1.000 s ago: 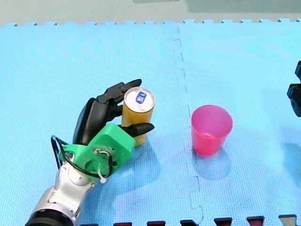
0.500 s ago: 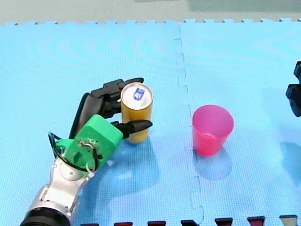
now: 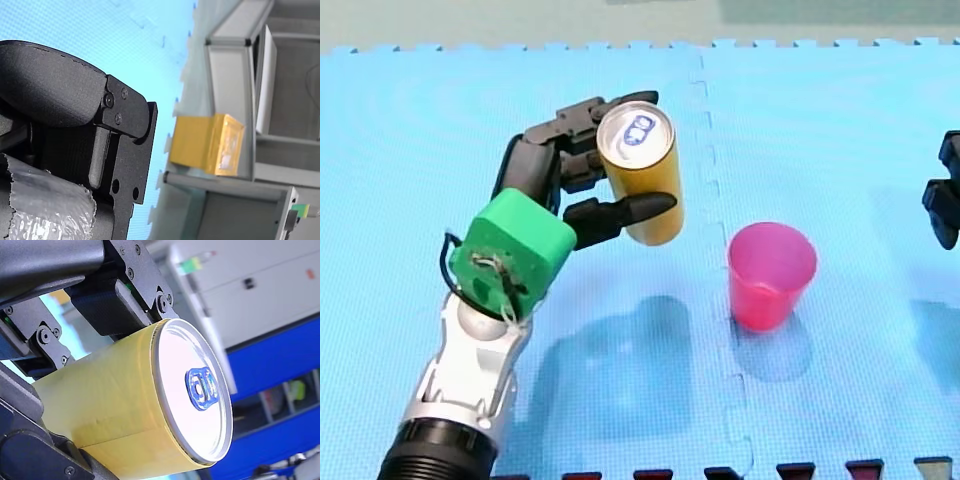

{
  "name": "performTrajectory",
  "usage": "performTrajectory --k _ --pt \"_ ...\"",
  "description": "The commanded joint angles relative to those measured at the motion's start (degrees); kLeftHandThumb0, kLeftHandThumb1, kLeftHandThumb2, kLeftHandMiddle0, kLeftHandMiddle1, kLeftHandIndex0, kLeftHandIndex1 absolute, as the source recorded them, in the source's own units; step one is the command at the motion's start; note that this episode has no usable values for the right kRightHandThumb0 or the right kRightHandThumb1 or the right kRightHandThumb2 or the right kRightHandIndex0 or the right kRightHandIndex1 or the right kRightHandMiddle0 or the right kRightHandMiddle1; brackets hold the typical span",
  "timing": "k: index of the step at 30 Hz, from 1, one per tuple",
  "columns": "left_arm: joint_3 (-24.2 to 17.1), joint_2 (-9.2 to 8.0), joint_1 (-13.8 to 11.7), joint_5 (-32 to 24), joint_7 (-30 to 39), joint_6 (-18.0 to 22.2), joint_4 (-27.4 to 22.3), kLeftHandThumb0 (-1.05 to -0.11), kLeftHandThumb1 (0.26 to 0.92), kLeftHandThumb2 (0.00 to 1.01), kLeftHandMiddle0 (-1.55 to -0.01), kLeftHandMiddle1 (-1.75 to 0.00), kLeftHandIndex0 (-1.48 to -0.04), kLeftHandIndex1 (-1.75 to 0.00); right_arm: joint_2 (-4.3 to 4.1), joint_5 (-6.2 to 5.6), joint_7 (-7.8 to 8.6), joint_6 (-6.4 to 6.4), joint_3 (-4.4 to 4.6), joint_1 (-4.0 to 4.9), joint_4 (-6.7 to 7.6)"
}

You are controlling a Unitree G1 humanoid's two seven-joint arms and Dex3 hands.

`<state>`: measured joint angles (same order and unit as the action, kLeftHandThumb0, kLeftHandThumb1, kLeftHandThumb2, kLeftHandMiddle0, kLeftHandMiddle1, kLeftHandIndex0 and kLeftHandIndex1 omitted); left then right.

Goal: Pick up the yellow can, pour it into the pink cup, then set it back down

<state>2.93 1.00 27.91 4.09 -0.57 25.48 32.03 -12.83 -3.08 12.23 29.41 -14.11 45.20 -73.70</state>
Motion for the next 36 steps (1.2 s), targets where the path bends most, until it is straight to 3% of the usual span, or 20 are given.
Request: performTrajectory --k 1,8,13,23,29,36 --pt "-0.22 0.11 1.13 0.06 -0.40 0.02 -0.41 -0.368 0.741 0.00 -1.35 -0.02 -1.24 -0.01 -0.01 0.13 -0.16 0.36 0.09 -0.20 -0.08" --pt "-0.52 0.67 3.41 0.07 -0.49 0.56 1.45 -0.366 0.735 0.00 -1.36 -0.01 -1.25 -0.01 0.06 0.47 -0.39 0.73 0.45 -0.42 -0.17" --pt "-0.58 0.75 7.04 0.98 -1.56 0.87 4.67 -0.370 0.733 0.00 -1.36 -0.01 -1.25 0.00 0.10 0.79 -0.51 1.18 0.68 -0.64 -0.22" --pt "3.20 -0.65 15.64 11.97 -10.31 -3.36 11.97 -0.396 0.732 0.00 -1.37 -0.01 -1.25 0.00 0.49 1.11 -0.86 1.56 0.85 -0.90 -0.18" --pt "4.97 -1.11 18.06 14.82 -11.92 -6.77 13.52 -0.445 0.735 0.00 -1.37 -0.01 -1.25 0.00 0.80 1.28 -1.17 1.78 1.05 -1.02 -0.23" --pt "7.24 -2.03 19.70 18.61 -17.14 -4.53 18.53 -0.459 0.729 0.00 -1.39 -0.01 -1.24 0.00 0.88 1.34 -1.49 2.09 1.08 -1.13 -0.32"
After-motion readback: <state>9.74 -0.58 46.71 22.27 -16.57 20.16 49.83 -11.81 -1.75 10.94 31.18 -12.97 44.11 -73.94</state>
